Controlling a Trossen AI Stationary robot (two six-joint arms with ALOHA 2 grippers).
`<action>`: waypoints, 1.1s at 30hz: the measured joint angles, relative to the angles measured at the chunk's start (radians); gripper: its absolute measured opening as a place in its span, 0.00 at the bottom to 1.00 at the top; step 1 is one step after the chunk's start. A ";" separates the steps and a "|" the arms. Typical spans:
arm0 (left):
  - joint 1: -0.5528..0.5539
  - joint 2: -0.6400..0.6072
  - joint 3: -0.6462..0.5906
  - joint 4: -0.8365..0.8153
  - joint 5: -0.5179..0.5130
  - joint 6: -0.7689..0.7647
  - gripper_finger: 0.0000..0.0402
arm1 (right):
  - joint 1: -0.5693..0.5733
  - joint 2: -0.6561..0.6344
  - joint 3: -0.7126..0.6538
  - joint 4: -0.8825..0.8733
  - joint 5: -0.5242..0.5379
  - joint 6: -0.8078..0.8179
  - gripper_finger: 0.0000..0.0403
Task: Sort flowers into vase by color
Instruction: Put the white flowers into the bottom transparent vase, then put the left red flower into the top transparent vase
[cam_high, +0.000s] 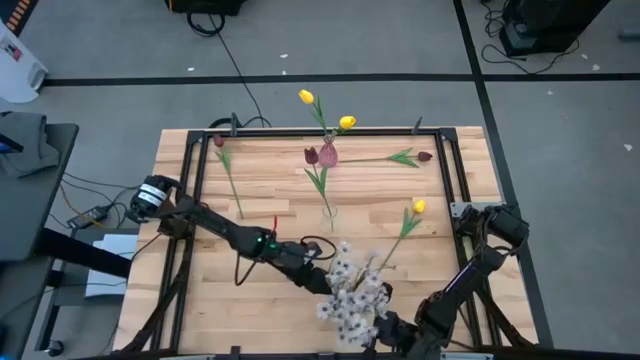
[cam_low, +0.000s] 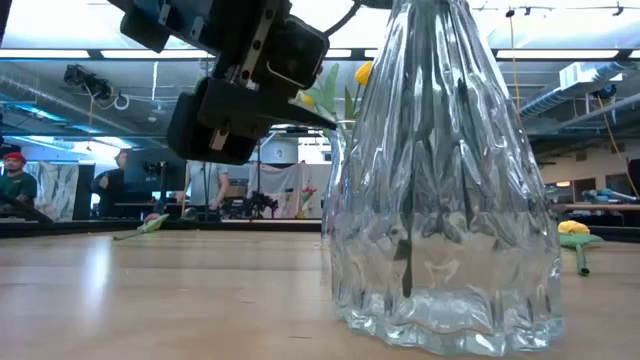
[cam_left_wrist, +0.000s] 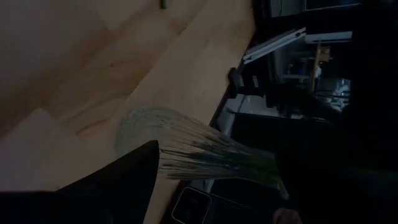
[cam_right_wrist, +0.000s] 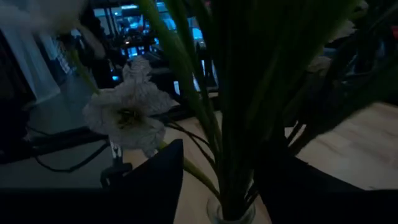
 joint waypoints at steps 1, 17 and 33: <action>0.004 0.000 0.000 -0.003 0.005 0.000 0.81 | 0.004 0.000 0.000 -0.005 0.002 -0.003 0.51; 0.009 0.000 0.000 -0.193 0.091 0.002 0.81 | 0.084 -0.044 0.000 -0.076 0.107 -0.003 0.76; 0.006 -0.379 0.001 -0.847 -0.035 0.219 0.81 | 0.244 -0.331 0.000 -0.507 0.136 0.223 0.76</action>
